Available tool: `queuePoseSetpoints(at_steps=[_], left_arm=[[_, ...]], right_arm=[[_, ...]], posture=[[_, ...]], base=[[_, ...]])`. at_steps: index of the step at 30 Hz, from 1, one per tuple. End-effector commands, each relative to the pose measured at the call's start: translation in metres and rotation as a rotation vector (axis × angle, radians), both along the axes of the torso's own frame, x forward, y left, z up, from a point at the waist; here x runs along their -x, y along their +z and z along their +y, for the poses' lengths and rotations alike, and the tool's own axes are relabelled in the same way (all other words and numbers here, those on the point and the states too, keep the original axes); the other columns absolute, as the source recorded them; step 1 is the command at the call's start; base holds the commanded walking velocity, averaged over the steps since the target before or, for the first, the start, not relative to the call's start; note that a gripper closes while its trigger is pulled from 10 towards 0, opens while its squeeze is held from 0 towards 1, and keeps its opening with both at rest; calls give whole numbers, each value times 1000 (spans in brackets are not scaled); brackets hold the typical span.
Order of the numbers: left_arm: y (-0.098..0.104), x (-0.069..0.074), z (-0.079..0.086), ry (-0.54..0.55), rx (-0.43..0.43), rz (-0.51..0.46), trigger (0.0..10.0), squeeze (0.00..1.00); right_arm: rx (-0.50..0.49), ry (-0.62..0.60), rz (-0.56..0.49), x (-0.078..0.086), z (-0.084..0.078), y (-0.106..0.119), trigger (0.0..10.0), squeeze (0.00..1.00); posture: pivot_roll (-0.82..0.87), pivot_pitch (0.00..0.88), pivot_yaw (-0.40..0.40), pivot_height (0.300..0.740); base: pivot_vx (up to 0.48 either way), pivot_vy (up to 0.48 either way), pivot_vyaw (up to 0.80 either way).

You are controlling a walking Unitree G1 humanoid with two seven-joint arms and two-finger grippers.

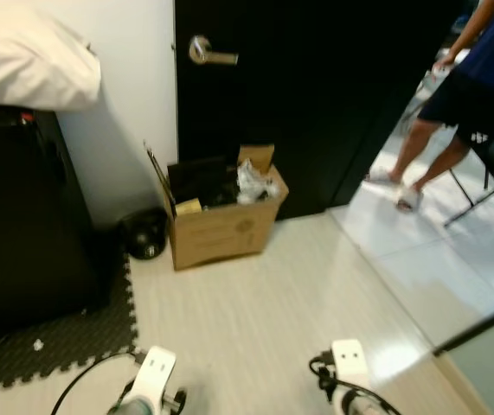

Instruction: Clean up the room

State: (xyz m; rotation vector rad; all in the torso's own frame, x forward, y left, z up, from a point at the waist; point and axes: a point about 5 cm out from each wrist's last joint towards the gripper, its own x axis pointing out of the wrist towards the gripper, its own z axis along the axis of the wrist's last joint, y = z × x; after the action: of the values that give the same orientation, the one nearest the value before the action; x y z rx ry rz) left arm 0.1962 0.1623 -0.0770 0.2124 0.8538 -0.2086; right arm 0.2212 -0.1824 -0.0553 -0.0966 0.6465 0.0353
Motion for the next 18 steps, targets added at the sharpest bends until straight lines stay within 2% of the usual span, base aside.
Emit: queuePoseSetpoints(at_steps=[1,7,13,15,18], left_arm=[[0,-1,-3,-9,-2,3,10000,0],[0,0,-2,-5,-5,9,10000,0],[-1,0,-2,-6,-9,12,10000,0],[-1,0,-2,-7,-10,12,10000,0],[-1,0,-2,-7,-11,13,10000,0]], right_arm=[[10,-18,38,9,-7,-6,10000,0],[7,-21,39,9,-7,-5,10000,0],[6,-24,39,9,-6,-5,10000,0],[6,-24,39,9,-6,-5,10000,0],[7,-25,40,9,-6,-6,10000,0]], posture=[[-49,0,-30,740],[-50,0,-27,740],[-51,0,-26,740],[-51,0,-25,740],[-51,0,-25,740]], base=[[0,0,-800],[0,0,-800],[0,0,0],[0,0,-800],[0,0,0]])
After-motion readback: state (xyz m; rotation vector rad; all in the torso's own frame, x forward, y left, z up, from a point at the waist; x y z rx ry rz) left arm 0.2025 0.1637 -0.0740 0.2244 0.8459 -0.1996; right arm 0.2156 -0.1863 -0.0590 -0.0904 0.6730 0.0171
